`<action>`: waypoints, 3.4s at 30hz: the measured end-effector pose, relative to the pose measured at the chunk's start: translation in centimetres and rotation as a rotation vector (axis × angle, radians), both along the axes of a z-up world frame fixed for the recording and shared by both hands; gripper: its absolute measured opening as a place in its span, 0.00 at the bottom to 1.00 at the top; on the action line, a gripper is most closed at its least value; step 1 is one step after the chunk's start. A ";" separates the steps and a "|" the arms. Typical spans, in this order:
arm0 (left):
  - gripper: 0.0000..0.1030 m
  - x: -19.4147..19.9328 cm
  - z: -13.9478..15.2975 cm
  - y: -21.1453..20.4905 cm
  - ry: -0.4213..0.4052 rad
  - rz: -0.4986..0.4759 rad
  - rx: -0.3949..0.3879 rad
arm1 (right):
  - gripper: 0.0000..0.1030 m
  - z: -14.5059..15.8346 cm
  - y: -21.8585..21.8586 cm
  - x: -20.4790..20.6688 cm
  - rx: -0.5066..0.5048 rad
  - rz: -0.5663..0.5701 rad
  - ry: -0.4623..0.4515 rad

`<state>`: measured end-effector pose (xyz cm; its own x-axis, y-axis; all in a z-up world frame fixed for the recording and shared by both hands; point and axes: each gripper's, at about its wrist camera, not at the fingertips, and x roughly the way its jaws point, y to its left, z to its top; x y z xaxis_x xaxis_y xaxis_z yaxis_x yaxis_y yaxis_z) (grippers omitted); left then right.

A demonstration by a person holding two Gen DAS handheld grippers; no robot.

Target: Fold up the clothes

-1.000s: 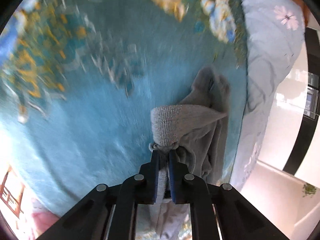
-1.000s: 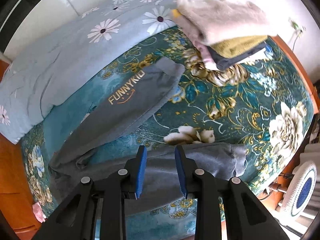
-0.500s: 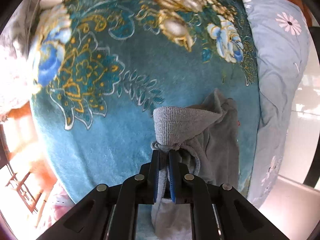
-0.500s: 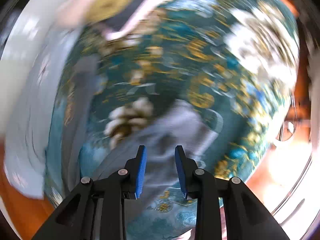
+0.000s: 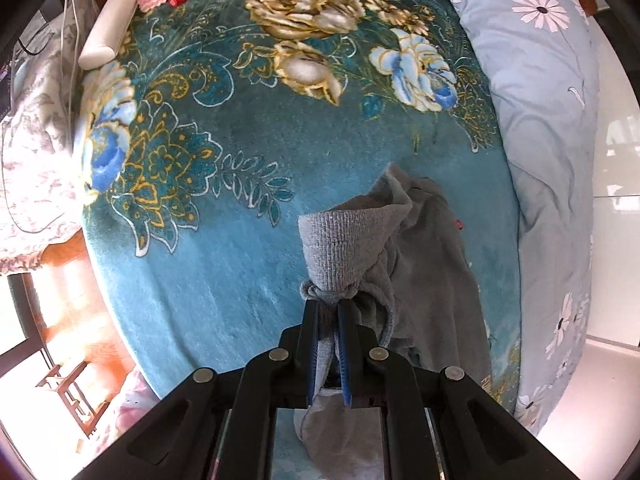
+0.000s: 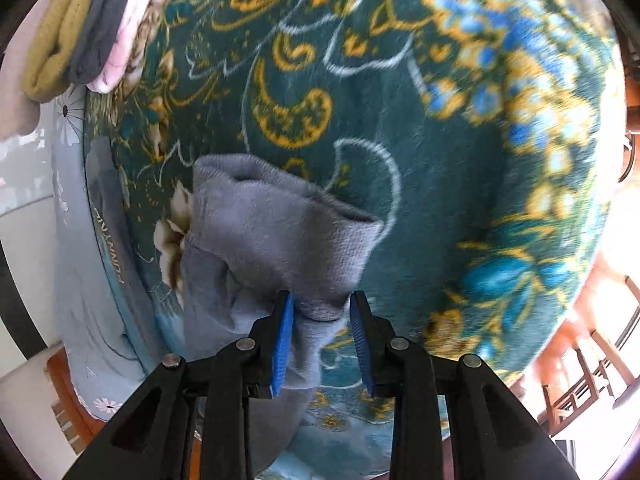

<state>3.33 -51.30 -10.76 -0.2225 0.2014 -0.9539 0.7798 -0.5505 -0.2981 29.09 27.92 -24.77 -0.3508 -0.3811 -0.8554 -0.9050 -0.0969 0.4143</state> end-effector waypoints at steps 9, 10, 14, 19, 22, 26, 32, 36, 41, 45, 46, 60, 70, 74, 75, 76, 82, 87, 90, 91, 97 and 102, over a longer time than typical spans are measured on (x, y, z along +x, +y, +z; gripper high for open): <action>0.08 0.5 3.6 0.4 0.134 0.106 -0.012 | 0.04 7.2 3.9 -7.8 0.102 0.125 0.170; 0.08 1.0 3.8 0.2 0.147 0.121 -0.005 | 0.04 8.5 4.2 -8.7 0.120 0.147 0.191; 0.00 2.8 3.3 -1.4 0.139 0.187 0.019 | 0.04 12.3 4.8 -10.6 0.170 0.206 0.226; 0.00 2.5 2.3 -3.9 0.129 0.219 0.036 | 0.04 14.4 4.1 -14.8 0.202 0.240 0.215; 0.00 1.1 0.7 -4.3 0.075 0.162 0.028 | 0.04 15.2 2.3 -17.9 0.233 0.281 0.188; 0.01 1.1 -3.7 -4.3 -0.019 0.117 0.067 | 0.04 15.6 0.8 -18.9 0.253 0.277 0.146; 0.06 3.6 -11.6 -4.0 -0.151 0.137 0.145 | 0.04 16.1 0.8 -19.0 0.297 0.254 0.028; 0.30 4.4 -15.7 -3.3 -0.210 0.106 0.166 | 0.04 17.1 0.5 -18.9 0.336 0.274 -0.022; 0.44 5.2 -18.1 -2.9 -0.211 0.113 0.192 | 0.04 17.8 -0.8 -19.7 0.370 0.318 -0.048; 0.41 5.2 -18.3 -2.5 -0.182 0.112 0.222 | 0.04 17.8 -1.9 -20.2 0.376 0.335 -0.052; 0.41 5.2 -18.3 -2.4 -0.174 0.118 0.237 | 0.04 17.7 -2.2 -20.3 0.375 0.337 -0.050; 0.10 0.8 -8.3 -6.4 0.061 0.359 0.286 | 0.04 18.8 0.1 -22.1 0.385 0.247 -0.018; 0.10 -11.5 -8.5 -3.9 -0.035 0.469 0.437 | 0.04 14.2 -1.0 -36.1 0.374 0.423 -0.166; 0.10 -15.6 -9.3 -3.2 -0.046 0.485 0.431 | 0.04 12.2 -1.0 -40.6 0.400 0.449 -0.253; 0.10 -16.2 -9.5 -3.0 -0.050 0.486 0.427 | 0.04 11.7 -1.0 -41.4 0.406 0.443 -0.274; 0.10 -17.0 -10.0 -2.8 -0.055 0.484 0.422 | 0.04 11.2 -1.0 -42.2 0.413 0.437 -0.294; 0.10 -19.7 -12.3 -2.8 -0.036 0.503 0.404 | 0.04 8.9 -0.5 -45.0 0.406 0.391 -0.331; 0.13 -20.7 -14.1 -3.1 0.001 0.465 0.433 | 0.04 7.7 0.5 -45.5 0.407 0.363 -0.332; 0.16 -20.6 -14.7 -2.8 0.045 0.437 0.484 | 0.05 7.0 0.6 -45.6 0.394 0.381 -0.281; 0.18 -20.4 -14.6 -2.7 0.068 0.435 0.499 | 0.06 6.9 0.5 -45.5 0.394 0.384 -0.246; 0.43 -18.3 -11.3 -2.9 0.194 0.270 0.462 | 0.21 8.7 -1.2 -44.8 0.403 0.412 -0.070; 0.58 -12.4 -12.2 -3.1 0.085 0.159 0.249 | 0.31 11.4 -5.9 -42.3 0.390 0.533 0.059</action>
